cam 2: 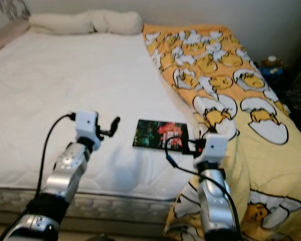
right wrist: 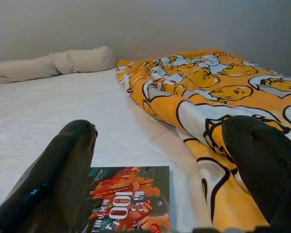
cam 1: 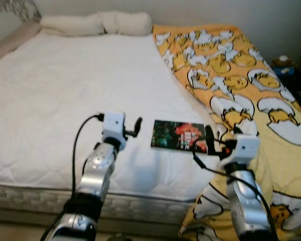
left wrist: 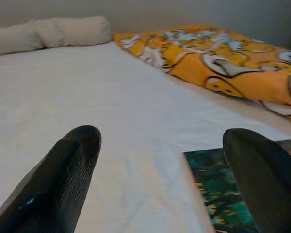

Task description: Clean up the room

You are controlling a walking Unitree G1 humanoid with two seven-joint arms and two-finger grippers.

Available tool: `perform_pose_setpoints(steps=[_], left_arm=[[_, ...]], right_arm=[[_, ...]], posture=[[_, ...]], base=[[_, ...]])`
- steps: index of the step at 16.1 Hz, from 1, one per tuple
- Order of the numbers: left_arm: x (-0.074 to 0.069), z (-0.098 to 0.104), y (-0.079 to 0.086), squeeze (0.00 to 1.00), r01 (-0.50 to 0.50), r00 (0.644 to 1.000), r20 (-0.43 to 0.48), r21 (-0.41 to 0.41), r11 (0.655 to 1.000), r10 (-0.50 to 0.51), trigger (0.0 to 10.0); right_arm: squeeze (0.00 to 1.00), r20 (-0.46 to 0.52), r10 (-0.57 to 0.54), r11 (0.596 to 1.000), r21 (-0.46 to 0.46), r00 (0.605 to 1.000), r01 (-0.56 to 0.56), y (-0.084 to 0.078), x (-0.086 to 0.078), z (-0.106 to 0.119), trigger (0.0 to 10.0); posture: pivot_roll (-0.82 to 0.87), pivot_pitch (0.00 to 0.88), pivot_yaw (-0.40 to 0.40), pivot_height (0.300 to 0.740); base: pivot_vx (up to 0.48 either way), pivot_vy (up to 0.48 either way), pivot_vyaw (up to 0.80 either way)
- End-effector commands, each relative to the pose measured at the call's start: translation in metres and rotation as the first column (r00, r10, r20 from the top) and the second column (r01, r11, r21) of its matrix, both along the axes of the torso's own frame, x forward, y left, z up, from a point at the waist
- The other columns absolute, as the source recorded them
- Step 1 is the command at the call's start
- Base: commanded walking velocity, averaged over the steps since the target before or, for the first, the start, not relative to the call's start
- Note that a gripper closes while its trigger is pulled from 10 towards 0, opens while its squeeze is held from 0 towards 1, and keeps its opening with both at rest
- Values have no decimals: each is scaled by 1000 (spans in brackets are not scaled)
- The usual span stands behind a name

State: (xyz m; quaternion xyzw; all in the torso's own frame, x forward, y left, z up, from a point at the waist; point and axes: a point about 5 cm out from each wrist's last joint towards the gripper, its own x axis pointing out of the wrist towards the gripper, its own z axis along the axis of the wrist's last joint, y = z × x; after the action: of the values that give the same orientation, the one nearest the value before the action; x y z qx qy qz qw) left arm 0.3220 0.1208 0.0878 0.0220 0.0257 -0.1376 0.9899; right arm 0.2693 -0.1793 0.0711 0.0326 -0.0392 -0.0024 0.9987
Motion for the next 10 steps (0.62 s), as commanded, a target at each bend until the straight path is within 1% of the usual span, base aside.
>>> perform_pose_setpoints(steps=[1, 2, 4, 6, 7, 8, 9, 10], left_arm=[[1, 8, -3, 0, 27, 999, 40, 1, 1000, -27, 10000], [0, 11, -4, 0, 34, 998, 56, -11, 999, -34, 10000], [0, 12, -6, 0, 50, 996, 69, -1, 999, -50, 10000], [0, 12, -6, 0, 52, 996, 66, -5, 999, -52, 10000], [0, 12, -6, 0, 43, 997, 67, -19, 999, -42, 10000], [0, 11, -8, 0, 62, 997, 54, -17, 998, -61, 10000], [0, 12, -8, 0, 61, 996, 70, -14, 998, -60, 10000], [0, 11, -8, 0, 55, 997, 61, -10, 998, -54, 10000]], right_arm=[[157, 1, -6, 1000, 1, 1000, 6, -1, 0, 0, 10000], [161, 0, -5, 1000, 0, 1000, 5, -1, 0, 0, 10000], [161, -1, -4, 1000, -2, 1000, 4, -1, 0, 0, 10000], [161, -2, -2, 1000, -4, 1000, 2, -1, 0, 0, 10000], [157, -2, -1, 1000, -4, 1000, 1, -1, 1, 0, 10000], [161, -2, -1, 1000, -5, 1000, 1, -1, 1, 0, 10000], [161, -2, 0, 1000, -5, 1000, 0, -1, 1, 0, 10000], [161, -2, 1, 1000, -5, 1000, -1, 0, 1, 0, 10000]], posture=[[-85, 0, 31, 736], [-85, 0, 30, 736], [-84, 0, 28, 736], [-85, 0, 27, 736], [-85, 0, 28, 736], [-84, 0, 27, 736], [-84, 0, 27, 736], [-85, 0, 28, 736]], base=[[0, 0, 0], [0, -454, 0], [0, -454, 0], [0, -452, 0], [0, -450, 0], [281, 0, 0], [0, 0, 0], [0, 0, 0]])
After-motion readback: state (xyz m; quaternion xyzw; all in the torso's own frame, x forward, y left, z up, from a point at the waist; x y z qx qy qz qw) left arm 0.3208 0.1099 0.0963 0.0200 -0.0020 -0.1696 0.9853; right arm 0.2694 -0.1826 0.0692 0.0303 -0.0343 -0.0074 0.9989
